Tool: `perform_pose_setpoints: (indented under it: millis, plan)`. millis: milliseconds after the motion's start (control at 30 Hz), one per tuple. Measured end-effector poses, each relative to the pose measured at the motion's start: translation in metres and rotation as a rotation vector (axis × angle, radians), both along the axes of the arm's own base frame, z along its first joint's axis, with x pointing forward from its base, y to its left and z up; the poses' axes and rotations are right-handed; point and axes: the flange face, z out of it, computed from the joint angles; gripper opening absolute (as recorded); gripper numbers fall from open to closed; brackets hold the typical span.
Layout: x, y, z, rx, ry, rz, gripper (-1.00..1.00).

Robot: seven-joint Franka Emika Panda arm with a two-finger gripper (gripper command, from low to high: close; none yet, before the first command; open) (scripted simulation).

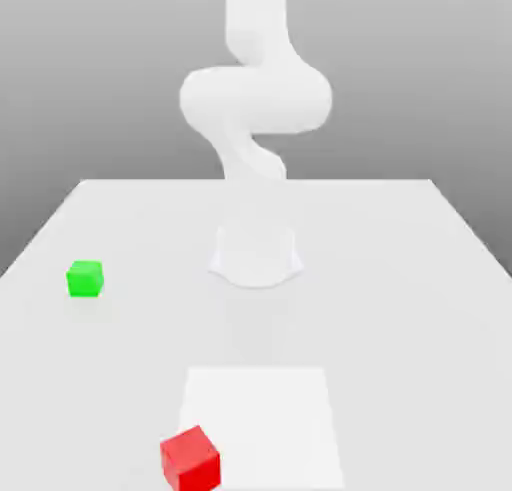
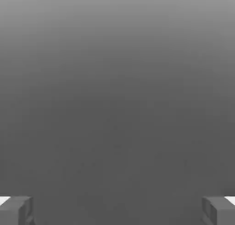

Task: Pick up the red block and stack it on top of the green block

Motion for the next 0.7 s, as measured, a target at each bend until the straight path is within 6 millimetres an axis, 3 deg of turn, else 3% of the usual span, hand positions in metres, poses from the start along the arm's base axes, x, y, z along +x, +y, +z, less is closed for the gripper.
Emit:
perform_pose_setpoints:
  millis: [167, 333, 500, 700]
  plan:
    - [0.059, -0.012, -0.081, 0.040, 0.137, -0.172, 0.00]
    - [0.100, -0.030, -0.169, 0.091, 0.263, -0.334, 0.00]
    - [0.121, -0.049, -0.261, 0.155, 0.383, -0.489, 0.00]
    - [0.124, -0.071, -0.370, 0.255, 0.523, -0.678, 0.00]
